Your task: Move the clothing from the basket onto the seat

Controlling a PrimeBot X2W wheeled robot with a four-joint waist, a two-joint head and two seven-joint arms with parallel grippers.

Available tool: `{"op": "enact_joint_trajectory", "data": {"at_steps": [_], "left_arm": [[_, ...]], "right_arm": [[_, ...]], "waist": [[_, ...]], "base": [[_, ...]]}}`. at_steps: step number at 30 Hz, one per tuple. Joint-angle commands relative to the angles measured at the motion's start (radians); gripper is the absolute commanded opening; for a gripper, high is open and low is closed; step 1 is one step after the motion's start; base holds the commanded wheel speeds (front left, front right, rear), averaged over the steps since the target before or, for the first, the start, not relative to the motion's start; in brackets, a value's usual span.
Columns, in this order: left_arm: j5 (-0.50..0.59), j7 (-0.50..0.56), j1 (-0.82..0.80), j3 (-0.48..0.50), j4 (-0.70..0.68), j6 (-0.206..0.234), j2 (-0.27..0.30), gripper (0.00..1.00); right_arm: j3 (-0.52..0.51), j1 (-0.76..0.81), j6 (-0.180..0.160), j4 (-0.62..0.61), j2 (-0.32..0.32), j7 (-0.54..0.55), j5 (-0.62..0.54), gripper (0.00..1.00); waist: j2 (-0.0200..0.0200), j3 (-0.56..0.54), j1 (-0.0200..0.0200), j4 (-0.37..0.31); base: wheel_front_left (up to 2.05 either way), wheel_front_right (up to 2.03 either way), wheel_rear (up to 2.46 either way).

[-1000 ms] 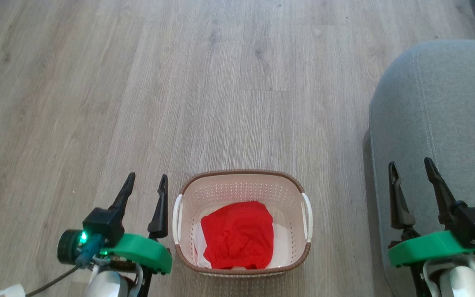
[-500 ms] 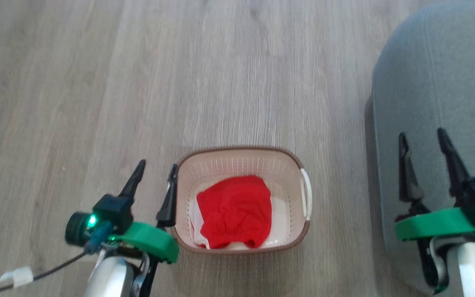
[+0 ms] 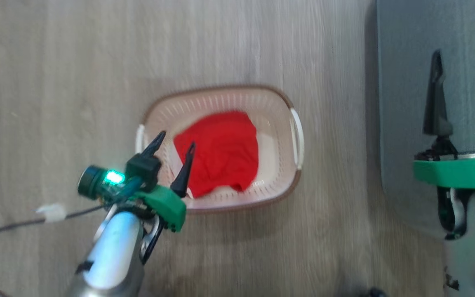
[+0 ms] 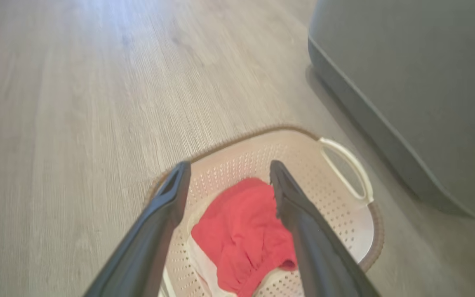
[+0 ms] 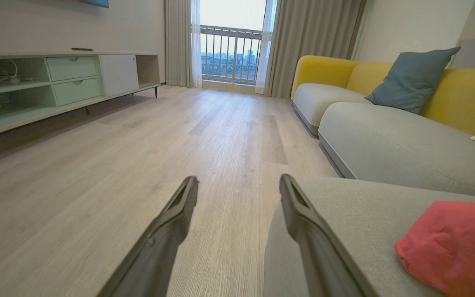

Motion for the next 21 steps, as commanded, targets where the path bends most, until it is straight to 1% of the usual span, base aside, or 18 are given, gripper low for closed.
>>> {"op": "enact_joint_trajectory", "data": {"at_steps": [1,3,9,12,16,19,21], "left_arm": [[0.045,-0.005,-0.060,-0.004,0.024,-0.007,0.029,1.00],[0.059,-0.005,-0.082,-0.016,0.048,-0.009,0.035,1.00],[0.109,-0.005,-0.196,-0.064,0.191,-0.002,0.070,1.00],[0.116,-0.005,-0.252,-0.073,0.250,0.011,0.084,1.00],[0.135,-0.005,-0.332,-0.087,0.412,0.021,0.111,1.00],[0.149,0.007,-0.409,-0.088,0.560,0.042,0.135,1.00],[0.152,0.016,-0.457,-0.086,0.632,0.053,0.149,1.00]], "right_arm": [[0.042,-0.020,0.000,-0.046,0.004,-0.005,-0.015,1.00],[0.048,-0.027,0.000,-0.050,0.004,-0.005,-0.015,1.00],[0.087,-0.064,0.000,-0.071,0.005,-0.005,0.027,1.00],[0.106,-0.074,0.000,-0.084,0.005,-0.005,0.052,1.00],[0.135,-0.080,0.000,-0.095,0.005,-0.005,0.089,1.00],[0.157,-0.086,0.000,-0.101,0.005,-0.005,0.113,1.00],[0.173,-0.091,0.000,-0.107,0.005,-0.005,0.127,1.00]], "waist": [[0.0000,0.142,-0.0003,-0.072],[0.0000,0.161,-0.0003,-0.080],[0.0000,0.288,-0.0003,-0.160],[0.0000,0.340,-0.0003,-0.195],[0.0000,0.399,-0.0003,-0.250],[0.0000,0.439,-0.0003,-0.290],[0.0000,0.459,-0.0003,-0.314]], "base": [[0.00,0.00,0.00],[0.00,0.00,0.00],[0.00,0.00,0.00],[0.00,0.00,0.00],[0.00,0.00,0.00],[0.00,0.00,0.00],[0.00,0.00,0.00]]}}
